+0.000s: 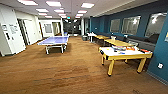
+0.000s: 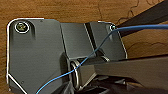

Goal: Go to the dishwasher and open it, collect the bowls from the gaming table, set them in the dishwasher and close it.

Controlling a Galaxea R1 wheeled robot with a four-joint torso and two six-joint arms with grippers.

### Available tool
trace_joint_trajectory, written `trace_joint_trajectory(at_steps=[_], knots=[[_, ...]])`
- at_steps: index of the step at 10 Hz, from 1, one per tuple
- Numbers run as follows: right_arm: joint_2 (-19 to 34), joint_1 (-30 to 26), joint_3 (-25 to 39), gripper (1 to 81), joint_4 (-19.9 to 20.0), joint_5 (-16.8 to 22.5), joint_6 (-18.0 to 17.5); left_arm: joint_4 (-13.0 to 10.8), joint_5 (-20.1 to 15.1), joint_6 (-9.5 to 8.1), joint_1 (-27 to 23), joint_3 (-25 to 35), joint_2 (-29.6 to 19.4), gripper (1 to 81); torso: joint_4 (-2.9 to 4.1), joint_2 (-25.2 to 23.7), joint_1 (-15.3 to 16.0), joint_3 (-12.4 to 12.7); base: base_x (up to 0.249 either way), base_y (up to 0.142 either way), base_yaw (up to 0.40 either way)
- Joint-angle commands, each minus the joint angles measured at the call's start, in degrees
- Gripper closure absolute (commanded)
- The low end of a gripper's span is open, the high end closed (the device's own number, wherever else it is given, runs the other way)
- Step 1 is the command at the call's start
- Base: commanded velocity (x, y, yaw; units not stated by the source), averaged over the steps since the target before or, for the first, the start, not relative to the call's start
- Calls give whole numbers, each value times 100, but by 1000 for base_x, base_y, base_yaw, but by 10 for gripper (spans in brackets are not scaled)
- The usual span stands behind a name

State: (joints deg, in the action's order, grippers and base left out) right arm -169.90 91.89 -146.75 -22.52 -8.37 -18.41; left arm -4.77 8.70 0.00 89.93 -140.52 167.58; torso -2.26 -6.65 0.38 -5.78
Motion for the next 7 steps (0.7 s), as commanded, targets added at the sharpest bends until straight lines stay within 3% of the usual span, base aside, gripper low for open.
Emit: trace_joint_trajectory(at_steps=[1, 7], knots=[[-38, -219, 69, 10, -86, 222, 21, -68, -264, 35, -243, 68, -32, 10, 0, 0, 0, 0, 141, 0, 0], [-82, -237, 86, 10, -60, 222, 13, -68, -264, 35, -243, 51, -40, 10, 0, 0, -2, 0, 148, 0, 0]])
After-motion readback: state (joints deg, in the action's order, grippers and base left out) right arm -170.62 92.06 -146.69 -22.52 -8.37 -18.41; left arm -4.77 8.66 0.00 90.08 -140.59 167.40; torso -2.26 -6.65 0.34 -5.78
